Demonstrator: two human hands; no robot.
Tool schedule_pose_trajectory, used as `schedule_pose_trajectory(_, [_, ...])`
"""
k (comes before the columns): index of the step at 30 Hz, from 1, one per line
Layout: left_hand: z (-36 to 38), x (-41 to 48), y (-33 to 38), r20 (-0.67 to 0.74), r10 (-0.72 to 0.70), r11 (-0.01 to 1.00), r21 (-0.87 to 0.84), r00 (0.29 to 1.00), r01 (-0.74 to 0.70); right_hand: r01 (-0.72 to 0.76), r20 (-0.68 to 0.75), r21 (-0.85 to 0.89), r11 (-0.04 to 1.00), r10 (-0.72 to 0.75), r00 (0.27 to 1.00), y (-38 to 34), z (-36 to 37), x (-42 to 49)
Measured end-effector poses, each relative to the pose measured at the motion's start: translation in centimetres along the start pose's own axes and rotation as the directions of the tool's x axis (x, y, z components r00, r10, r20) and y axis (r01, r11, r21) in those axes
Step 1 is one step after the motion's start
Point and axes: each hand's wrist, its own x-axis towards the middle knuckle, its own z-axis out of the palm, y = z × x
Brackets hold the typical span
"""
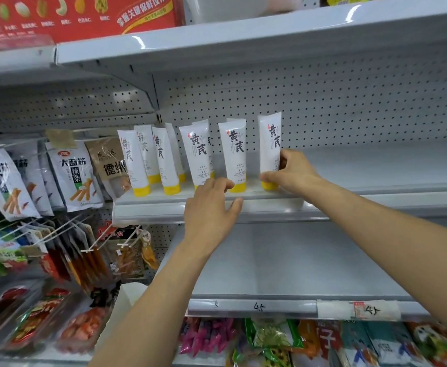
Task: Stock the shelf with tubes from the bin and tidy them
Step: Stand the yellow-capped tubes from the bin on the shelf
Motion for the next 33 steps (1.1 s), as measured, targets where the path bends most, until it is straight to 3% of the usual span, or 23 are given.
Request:
schedule_pose_trajectory(18, [-0.7,-1.1,-2.4,0.060,0.017,0.999,-0.045,0.998,-0.014,-0.105,-0.047,-0.183,0.978,0.098,0.994,-0.3,1.1,-2.1])
schedule_pose_trajectory(20, [-1.0,-2.1,-3.0,0.048,0.032,0.997,-0.067,0.998,-0.029,-0.060,-0.146,-0.236,0.970,0.026,0.989,0.1,1.5,-3.7])
schedule_pose_trajectory(23, [-1.1,-4.3,-4.4,0.059,0.040,0.996,-0.076,0.997,-0.036,0.133,-0.225,-0.304,0.943,-0.207,0.952,0.9,2.8,-7.8])
schedule_pose_trajectory(26, [-0.9,-6.9,-6.4,0.128,0.029,0.997,-0.072,0.991,-0.019,0.263,-0.127,-0.427,0.866,-0.345,0.930,1.7,5.1,-11.8])
schedule_pose_trajectory(33, [0.1,-13.1,-12.7,0.332,-0.080,0.989,-0.090,0.940,0.116,0.233,0.093,-0.516,0.824,-0.216,0.972,3.3,12.7,-18.3])
